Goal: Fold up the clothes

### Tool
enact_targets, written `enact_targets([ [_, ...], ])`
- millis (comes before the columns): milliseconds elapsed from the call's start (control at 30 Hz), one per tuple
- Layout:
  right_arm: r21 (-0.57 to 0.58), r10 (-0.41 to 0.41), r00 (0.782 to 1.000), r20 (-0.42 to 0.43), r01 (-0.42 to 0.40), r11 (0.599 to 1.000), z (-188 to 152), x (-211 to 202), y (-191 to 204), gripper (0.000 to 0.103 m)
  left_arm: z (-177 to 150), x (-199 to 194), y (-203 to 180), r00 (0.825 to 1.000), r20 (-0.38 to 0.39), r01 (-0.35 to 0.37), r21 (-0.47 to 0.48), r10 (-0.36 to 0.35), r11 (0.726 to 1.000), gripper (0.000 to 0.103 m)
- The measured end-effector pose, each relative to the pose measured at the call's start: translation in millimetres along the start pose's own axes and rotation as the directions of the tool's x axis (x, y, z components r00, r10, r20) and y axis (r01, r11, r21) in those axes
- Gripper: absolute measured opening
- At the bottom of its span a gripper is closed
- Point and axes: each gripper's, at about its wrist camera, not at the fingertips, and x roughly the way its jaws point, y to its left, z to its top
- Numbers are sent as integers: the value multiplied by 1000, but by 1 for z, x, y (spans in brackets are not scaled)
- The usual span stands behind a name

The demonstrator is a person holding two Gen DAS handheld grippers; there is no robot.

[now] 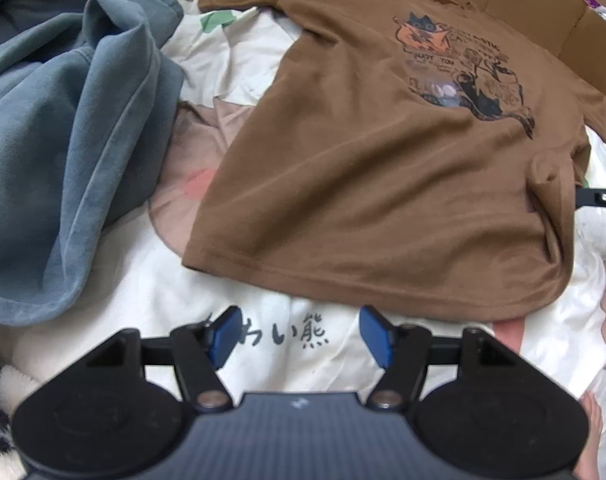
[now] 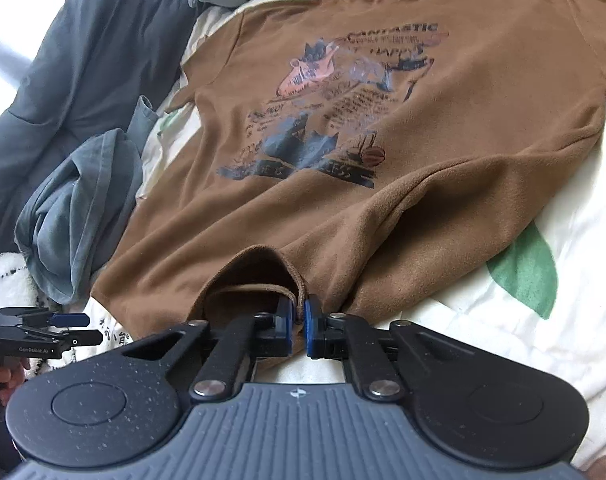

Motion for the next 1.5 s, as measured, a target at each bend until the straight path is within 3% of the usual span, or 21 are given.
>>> enact_targets([
  [500, -108, -88, 996, 31, 91, 990, -35, -86, 18, 3, 3, -20, 8, 998, 55, 4, -37, -2, 999, 67],
  [1000, -120, -188, 980, 65, 195, 974, -75, -154, 19, 3, -1, -28, 15, 997, 73, 5, -49, -2, 999, 67],
  [1233, -116, -214, 977, 2, 212, 970, -94, -140, 11, 3, -3, -23, 22, 998, 59, -8, -59, 11, 998, 67],
  [1500, -23, -206, 973, -103, 205, 979, -134, -120, -6, 8, -6, -16, 33, 999, 34, -33, -45, 35, 998, 67],
])
